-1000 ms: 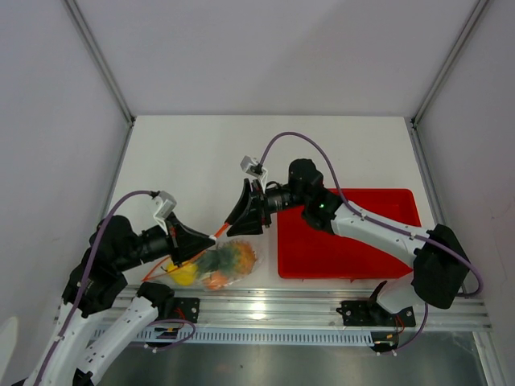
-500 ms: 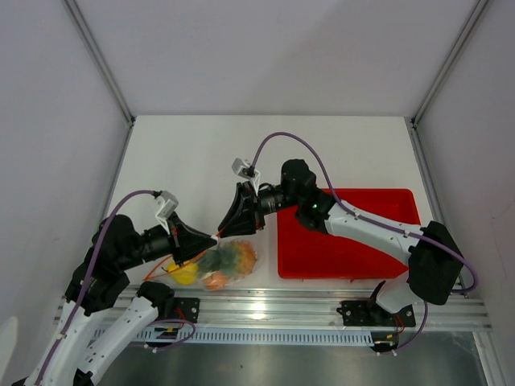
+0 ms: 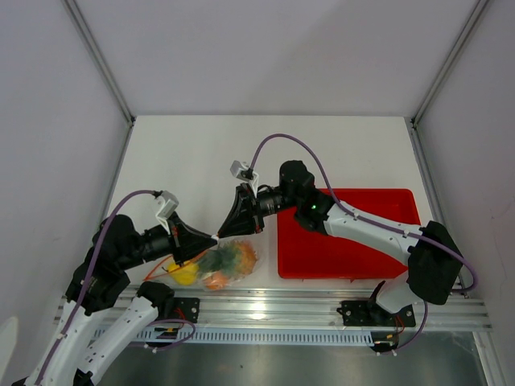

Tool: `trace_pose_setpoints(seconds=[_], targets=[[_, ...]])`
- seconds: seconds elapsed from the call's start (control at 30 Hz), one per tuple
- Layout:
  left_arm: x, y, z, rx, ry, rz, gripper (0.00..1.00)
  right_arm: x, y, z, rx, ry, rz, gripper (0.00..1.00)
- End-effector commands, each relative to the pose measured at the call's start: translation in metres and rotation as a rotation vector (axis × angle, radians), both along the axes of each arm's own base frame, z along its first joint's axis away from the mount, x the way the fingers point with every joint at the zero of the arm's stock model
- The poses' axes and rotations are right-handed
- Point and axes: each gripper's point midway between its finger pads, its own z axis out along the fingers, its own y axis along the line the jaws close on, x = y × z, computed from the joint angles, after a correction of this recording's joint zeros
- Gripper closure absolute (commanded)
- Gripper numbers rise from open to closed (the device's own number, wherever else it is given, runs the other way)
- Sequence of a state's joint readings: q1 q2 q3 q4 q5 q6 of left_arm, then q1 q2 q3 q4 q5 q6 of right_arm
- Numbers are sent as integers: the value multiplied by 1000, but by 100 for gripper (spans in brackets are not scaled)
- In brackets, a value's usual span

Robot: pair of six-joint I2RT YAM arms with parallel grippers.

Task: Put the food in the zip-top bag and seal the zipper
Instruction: Zip the zipper food storage bag at the center of the board.

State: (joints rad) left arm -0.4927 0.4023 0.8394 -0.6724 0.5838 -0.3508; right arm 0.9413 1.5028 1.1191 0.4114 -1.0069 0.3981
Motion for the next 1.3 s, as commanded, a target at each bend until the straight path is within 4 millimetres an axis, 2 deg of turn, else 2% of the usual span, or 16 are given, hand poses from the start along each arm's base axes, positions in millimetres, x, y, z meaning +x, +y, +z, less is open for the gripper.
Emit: trace_pose_setpoints(seconds=[0.0,0.1,0.23,0.33,0.57,0.63,0.67,0.73,0.77,0.9,1.07,1.27], targets=[[0,-4,7,-24,-13,-22,99,0,4,17,44,-45,6,91],[-1,-4,7,-23,-14,-19,100,2,3,14,35,-48,-11,100],[0,-3,6,-21,-9,-16,99,4,2,12,28,-46,-33,100],[0,-2,7,-21,-13,-10,99,13,2,12,22,-54,-103,100],[1,7,5,0,-12,47,100,53,-20,13,34,-48,-343,100],[0,9,4,1,-12,58,99,56,-28,19,55,-50,-367,100],[1,10,3,4,-10,65,99,60,-33,15,48,-44,-384,100],[2,12,2,9,-8,84,99,59,-39,18,58,-48,-393,100],[2,15,2,11,-7,104,99,62,-45,10,39,-46,-418,100],[3,21,0,17,0,138,95,67,-55,5,30,-36,-461,100],[2,28,-5,22,4,183,95,84,-67,-7,14,5,-561,100],[1,41,-5,16,9,264,96,103,-75,-13,3,41,-666,100]])
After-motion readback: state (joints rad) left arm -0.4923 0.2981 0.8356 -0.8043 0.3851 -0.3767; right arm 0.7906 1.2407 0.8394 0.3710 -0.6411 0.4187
